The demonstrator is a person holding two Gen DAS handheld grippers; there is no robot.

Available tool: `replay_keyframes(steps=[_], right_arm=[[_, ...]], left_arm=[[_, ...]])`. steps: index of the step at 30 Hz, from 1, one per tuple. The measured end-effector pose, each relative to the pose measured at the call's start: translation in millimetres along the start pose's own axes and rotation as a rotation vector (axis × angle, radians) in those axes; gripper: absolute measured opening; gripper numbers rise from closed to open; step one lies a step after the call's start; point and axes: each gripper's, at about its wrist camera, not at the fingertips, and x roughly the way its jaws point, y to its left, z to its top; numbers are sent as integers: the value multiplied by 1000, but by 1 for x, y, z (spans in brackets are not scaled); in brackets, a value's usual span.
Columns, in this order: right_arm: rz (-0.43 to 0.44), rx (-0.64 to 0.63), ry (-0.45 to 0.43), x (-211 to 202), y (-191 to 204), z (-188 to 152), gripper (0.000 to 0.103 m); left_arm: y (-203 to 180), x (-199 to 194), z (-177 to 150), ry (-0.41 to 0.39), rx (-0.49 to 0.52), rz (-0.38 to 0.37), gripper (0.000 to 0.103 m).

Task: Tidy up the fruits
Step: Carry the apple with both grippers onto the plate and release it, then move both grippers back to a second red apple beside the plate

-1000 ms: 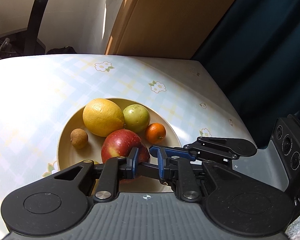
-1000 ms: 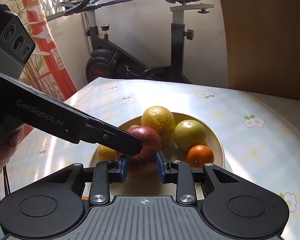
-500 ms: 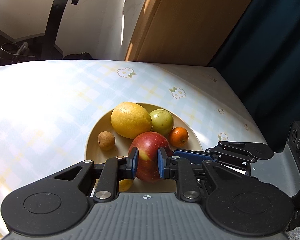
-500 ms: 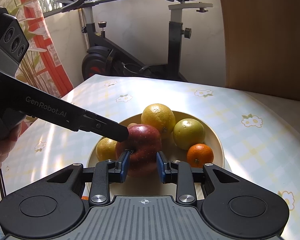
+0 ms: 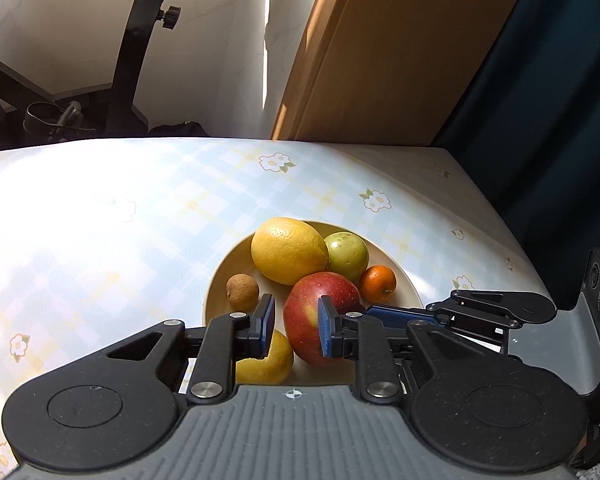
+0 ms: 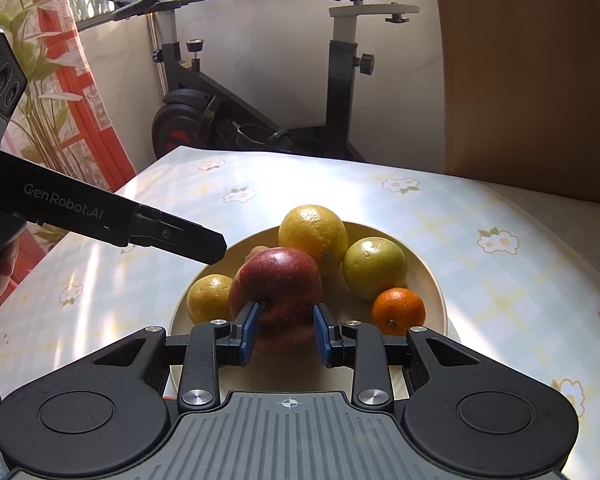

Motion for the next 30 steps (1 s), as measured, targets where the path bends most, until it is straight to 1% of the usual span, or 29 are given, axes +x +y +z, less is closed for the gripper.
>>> replay_keyframes(steps=[7, 16, 19, 23, 30], right_arm=[[-18, -5, -7, -8, 6, 0, 30], [-23, -10, -27, -28, 15, -6, 30], [-19, -8, -34, -36, 19, -13, 30], [-17, -2, -42, -46, 23, -26, 30], [-34, -13, -56, -64, 35, -55, 30]], left_arm=[[0, -15, -6, -21, 10, 46, 31], [-6, -36, -22, -51, 39, 101, 32], [-8, -45, -30, -59, 44, 114, 32], [-11, -55, -44, -74, 52, 126, 37], [-13, -67, -70, -88, 45, 122, 37]])
